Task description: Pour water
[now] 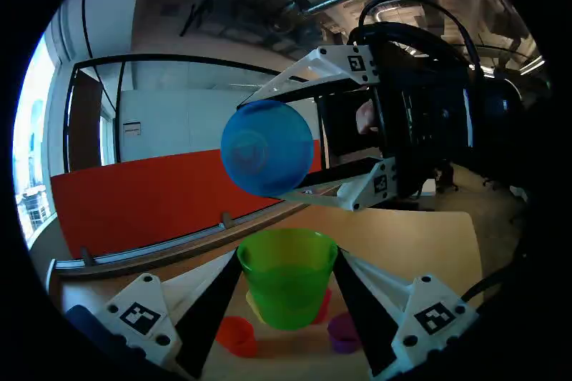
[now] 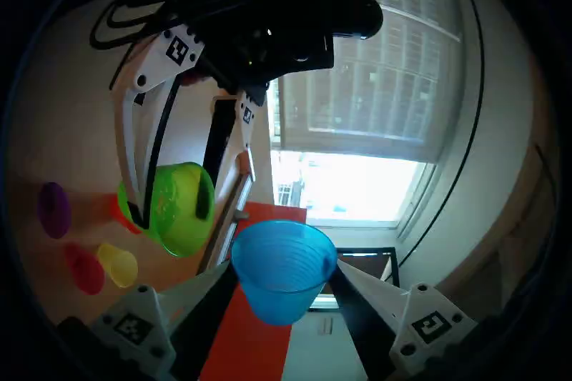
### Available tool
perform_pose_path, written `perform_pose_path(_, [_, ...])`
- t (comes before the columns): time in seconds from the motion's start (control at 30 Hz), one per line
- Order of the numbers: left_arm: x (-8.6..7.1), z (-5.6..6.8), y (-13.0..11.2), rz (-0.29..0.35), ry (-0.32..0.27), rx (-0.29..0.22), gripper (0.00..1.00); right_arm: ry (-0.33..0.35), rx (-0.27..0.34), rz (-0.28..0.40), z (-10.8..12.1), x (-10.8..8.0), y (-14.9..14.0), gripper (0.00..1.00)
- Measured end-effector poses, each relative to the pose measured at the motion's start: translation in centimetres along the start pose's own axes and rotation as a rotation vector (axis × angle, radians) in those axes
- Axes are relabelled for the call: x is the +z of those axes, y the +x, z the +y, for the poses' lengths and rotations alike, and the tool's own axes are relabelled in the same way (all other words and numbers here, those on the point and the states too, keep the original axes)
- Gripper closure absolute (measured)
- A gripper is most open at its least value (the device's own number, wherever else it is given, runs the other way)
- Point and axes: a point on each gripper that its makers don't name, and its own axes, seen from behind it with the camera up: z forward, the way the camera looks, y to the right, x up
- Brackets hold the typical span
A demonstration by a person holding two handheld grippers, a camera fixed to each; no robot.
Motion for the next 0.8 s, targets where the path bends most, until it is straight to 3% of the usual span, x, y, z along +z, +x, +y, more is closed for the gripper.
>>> perform_pose_path(0.4, [-0.1,0.0,0.1,0.000,0.001,0.001,0.12,0.004,0.032,0.007,0.0,-0.1,-0.2,0.11])
perform_pose_path(0.8, [-0.2,0.0,0.2,-0.003,0.005,0.000,0.12,0.015,0.175,0.019,-0.3,-0.5,-1.1,0.11])
